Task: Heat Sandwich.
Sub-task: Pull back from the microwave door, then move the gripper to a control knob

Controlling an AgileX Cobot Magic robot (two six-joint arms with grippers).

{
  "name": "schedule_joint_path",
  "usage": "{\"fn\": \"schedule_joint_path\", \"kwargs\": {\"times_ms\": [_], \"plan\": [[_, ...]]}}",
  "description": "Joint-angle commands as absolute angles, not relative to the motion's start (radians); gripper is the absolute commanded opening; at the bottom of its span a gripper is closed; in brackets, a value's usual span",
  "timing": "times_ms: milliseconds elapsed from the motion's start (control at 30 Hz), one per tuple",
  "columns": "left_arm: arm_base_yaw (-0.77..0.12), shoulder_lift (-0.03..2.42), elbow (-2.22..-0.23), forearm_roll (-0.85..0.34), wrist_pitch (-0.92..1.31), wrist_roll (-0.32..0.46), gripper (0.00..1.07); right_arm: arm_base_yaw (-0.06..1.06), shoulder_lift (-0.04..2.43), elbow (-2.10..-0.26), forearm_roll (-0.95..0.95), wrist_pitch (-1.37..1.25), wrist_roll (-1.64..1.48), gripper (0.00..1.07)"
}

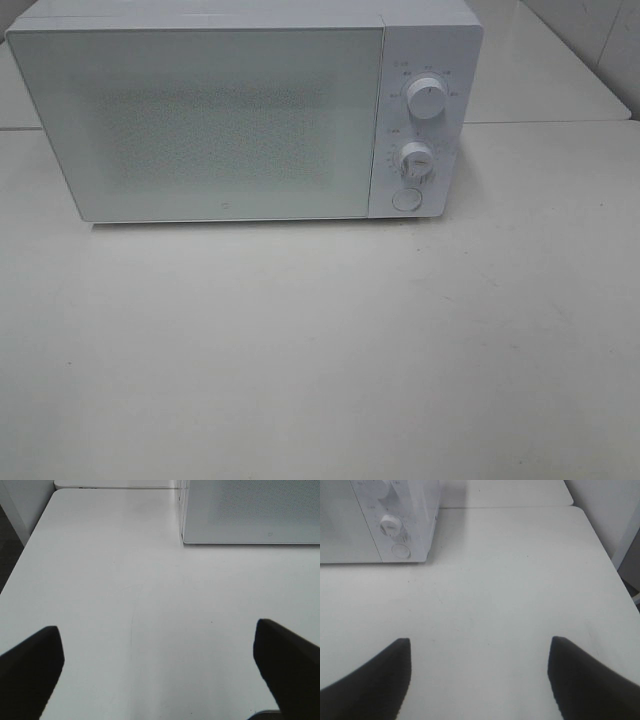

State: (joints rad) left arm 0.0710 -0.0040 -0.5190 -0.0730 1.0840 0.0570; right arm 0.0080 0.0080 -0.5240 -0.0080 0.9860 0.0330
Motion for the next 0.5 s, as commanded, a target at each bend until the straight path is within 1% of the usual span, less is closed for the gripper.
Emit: {"fn": "schedule_joint_path", "kwargs": {"times_ms": [33,500], "plan": [[0.075,-0.028,-0.518,-0.074,1.071,0.054,0.98,0.003,0.049,-0.544,0.0,0.925,0.039,0.73],[0.075,-0.028,-0.518,-0.074,1.071,0.054,0.98,0.003,0.27,-0.538,0.0,0.671,0.04,0.73]]}}
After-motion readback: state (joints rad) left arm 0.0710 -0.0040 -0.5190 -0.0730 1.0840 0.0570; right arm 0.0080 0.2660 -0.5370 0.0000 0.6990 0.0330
